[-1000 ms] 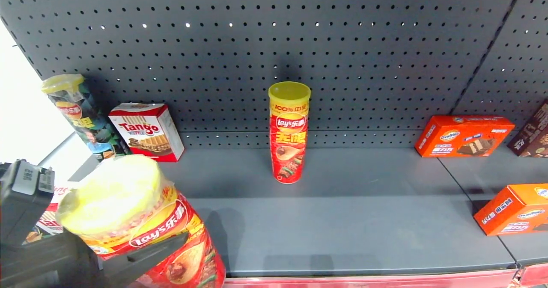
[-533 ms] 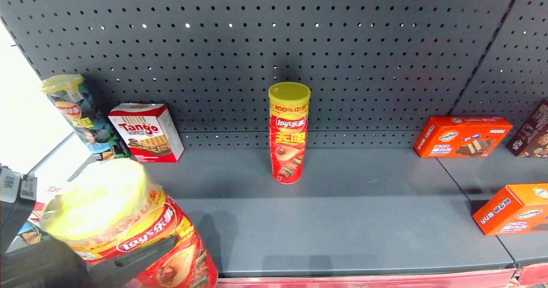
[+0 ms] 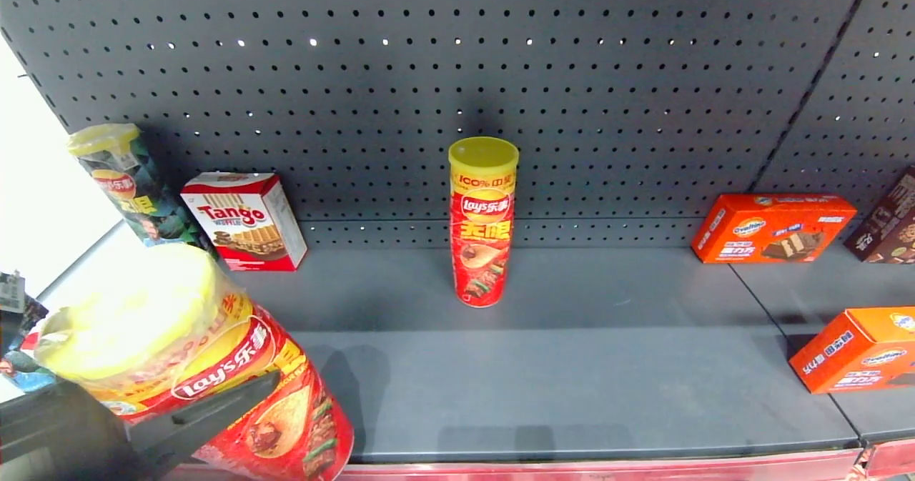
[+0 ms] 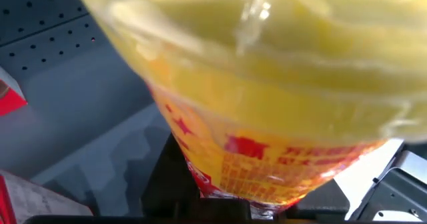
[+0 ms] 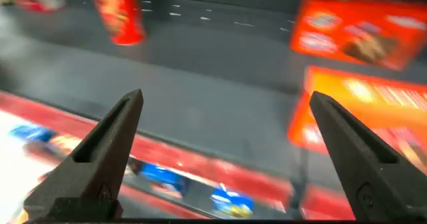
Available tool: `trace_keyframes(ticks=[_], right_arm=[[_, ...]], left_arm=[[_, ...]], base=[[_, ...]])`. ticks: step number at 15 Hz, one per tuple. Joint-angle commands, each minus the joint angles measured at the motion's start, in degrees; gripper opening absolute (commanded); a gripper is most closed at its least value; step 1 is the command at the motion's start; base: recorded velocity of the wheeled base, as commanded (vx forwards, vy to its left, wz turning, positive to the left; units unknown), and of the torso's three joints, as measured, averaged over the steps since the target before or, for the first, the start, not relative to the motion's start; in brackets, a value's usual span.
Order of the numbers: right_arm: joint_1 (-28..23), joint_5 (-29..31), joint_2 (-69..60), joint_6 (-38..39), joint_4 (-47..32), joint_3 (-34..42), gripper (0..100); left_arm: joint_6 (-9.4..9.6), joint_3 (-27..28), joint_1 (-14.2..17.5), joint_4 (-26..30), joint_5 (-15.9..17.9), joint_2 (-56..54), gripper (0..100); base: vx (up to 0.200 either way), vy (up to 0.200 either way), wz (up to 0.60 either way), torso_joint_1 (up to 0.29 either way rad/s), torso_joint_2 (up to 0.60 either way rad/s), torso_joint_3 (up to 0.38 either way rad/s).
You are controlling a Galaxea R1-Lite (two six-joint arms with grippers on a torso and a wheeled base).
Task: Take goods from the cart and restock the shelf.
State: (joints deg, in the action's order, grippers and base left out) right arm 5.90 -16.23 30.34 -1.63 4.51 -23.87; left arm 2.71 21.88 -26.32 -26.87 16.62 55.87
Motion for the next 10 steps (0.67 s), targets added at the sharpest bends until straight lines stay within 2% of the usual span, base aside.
trace_keyframes(ticks=[1,5,7,10], right_arm=[[6.76,-0.83,13.95,-0.48,3.49,-5.31,100],[7.81,1.46,26.96,-0.56,14.30,-9.27,100],[10.62,4.45,29.60,-0.74,14.56,-9.79,100],[12.21,4.01,31.27,-0.83,15.00,-9.35,100]], left_arm=[[-0.07,0.09,0.04,0.06,0.08,0.20,0],[-0.07,0.27,-0.05,0.24,0.08,0.29,0],[-0.07,0.35,0.04,0.15,0.08,0.38,0],[-0.07,0.35,0.04,0.24,0.08,0.38,0]], base=[[0.000,0.000,0.00,0.000,0.00,0.000],[0.000,0.000,0.00,0.000,0.00,0.000],[0.000,0.000,0.00,0.000,0.00,0.000],[0.000,0.000,0.00,0.000,0.00,0.000]])
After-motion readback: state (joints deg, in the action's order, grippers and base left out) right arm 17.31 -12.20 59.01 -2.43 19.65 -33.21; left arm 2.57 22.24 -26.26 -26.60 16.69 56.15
